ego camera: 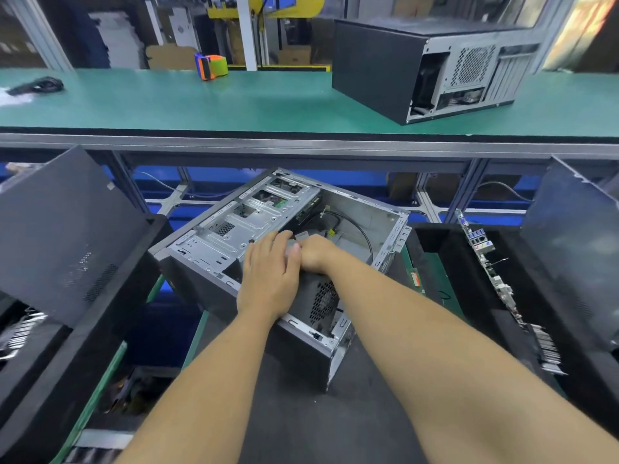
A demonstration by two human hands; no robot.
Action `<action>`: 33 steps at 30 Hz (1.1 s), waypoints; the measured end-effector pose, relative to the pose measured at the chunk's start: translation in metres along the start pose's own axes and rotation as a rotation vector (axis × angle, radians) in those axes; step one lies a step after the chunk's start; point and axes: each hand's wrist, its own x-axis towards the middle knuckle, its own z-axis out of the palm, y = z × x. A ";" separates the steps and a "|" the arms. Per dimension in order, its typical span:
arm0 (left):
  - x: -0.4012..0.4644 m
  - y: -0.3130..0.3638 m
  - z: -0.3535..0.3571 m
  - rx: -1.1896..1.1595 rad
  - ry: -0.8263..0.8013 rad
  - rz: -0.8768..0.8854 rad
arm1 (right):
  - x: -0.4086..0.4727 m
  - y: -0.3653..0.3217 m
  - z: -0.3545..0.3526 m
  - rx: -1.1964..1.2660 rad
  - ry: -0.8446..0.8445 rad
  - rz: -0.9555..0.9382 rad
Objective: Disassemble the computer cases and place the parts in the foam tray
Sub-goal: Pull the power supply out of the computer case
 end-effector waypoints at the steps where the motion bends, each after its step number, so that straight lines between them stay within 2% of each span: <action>1: 0.000 0.000 -0.001 -0.009 -0.006 -0.013 | -0.001 0.000 -0.005 0.060 0.027 0.054; 4: 0.000 0.000 -0.001 0.009 -0.047 -0.005 | -0.015 0.004 -0.033 0.306 0.202 0.254; 8: 0.001 0.000 -0.001 -0.010 -0.071 0.004 | -0.040 0.007 -0.077 0.342 0.442 0.287; 13: 0.004 0.000 0.000 -0.051 -0.077 0.013 | -0.093 0.012 -0.071 0.354 0.756 0.106; 18: 0.000 0.001 -0.003 -0.162 -0.046 -0.099 | -0.139 0.027 -0.008 0.265 0.910 -0.119; 21: -0.002 0.001 -0.003 -0.188 -0.016 -0.174 | -0.159 0.039 0.015 0.176 0.951 -0.203; 24: -0.003 0.005 -0.007 -0.212 -0.022 -0.195 | -0.169 0.046 0.012 0.205 0.932 -0.198; 27: -0.002 0.005 -0.008 -0.203 -0.045 -0.190 | -0.173 0.045 -0.006 0.181 0.818 -0.153; 30: -0.002 0.003 -0.007 -0.179 -0.060 -0.191 | -0.175 0.039 -0.022 0.024 0.681 -0.108; 33: -0.001 0.003 -0.007 -0.189 -0.068 -0.224 | -0.172 0.021 -0.038 -0.100 0.664 -0.097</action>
